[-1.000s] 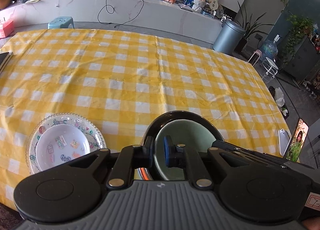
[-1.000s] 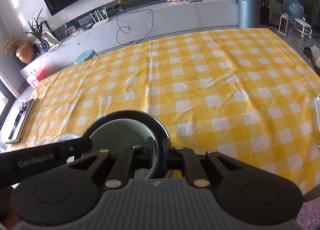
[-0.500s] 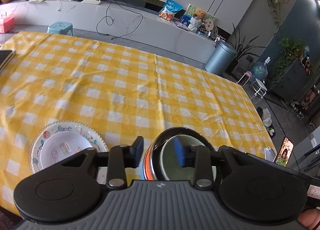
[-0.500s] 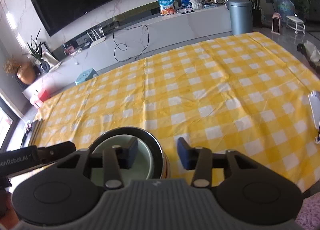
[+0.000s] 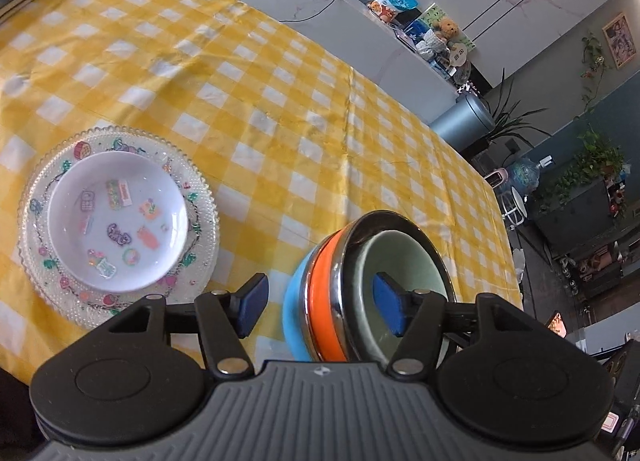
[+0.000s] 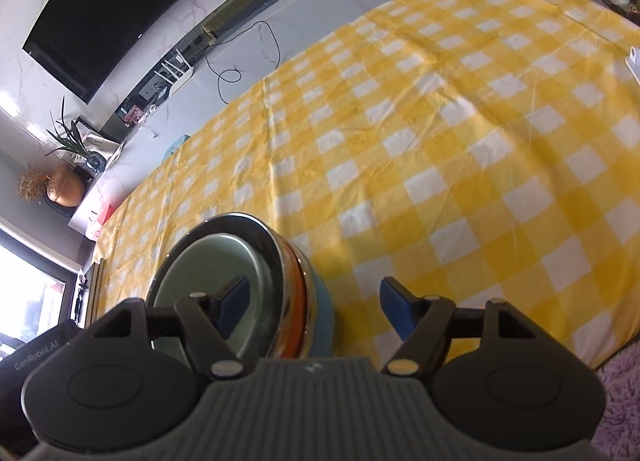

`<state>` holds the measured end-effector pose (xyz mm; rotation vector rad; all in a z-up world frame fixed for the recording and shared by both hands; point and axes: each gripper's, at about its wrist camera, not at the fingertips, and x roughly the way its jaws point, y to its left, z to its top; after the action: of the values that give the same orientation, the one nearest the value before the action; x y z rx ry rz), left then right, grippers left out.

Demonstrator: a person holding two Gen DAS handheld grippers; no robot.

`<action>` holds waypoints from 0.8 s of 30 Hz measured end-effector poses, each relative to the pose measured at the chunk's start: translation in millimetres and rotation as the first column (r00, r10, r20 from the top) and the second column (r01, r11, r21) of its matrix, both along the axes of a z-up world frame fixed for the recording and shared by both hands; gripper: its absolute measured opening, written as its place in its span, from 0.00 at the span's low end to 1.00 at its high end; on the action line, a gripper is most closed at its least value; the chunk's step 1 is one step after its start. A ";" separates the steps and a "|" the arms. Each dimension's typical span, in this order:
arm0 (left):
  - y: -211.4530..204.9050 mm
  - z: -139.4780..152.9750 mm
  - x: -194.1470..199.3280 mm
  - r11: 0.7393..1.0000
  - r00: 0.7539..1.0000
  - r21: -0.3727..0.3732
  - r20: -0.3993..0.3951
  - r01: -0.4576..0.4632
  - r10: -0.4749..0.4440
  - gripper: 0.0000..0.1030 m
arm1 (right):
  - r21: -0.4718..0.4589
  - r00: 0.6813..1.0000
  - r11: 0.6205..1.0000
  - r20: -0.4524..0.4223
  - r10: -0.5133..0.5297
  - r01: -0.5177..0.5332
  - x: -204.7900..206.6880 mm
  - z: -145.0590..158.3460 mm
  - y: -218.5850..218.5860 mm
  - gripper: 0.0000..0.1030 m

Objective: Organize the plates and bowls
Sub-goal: 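Close both grippers on the rim of the nested bowl stack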

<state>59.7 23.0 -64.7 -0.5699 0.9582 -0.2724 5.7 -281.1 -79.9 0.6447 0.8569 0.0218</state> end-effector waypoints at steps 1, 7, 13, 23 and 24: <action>-1.1 -1.6 0.9 1.000 1.000 -0.005 0.001 0.000 0.000 0.69 | 0.007 1.000 1.000 -0.001 0.003 -0.003 0.9 -1.5 0.1 0.69; -5.4 -15.1 5.5 1.000 1.000 -0.024 -0.029 -0.007 0.006 0.69 | 0.079 1.000 0.997 -0.023 0.021 -0.019 6.3 -15.9 -3.1 0.69; -5.8 -26.1 10.9 0.998 0.999 -0.063 -0.042 -0.006 0.004 0.69 | 0.118 0.999 0.993 -0.035 0.030 -0.026 12.3 -25.0 -6.2 0.69; -9.1 -31.9 14.6 0.998 0.997 -0.055 -0.078 -0.021 0.017 0.67 | 0.173 0.998 0.985 -0.052 0.036 -0.026 17.9 -27.7 -7.3 0.61; -10.5 -32.3 14.8 0.999 0.997 -0.050 -0.079 -0.017 0.013 0.66 | 0.175 0.998 0.984 -0.057 0.036 -0.025 18.4 -28.5 -7.1 0.60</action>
<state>74.5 12.5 -97.0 -0.6377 1.0246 -0.2626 24.1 -288.2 -108.3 0.7998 0.9292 0.1067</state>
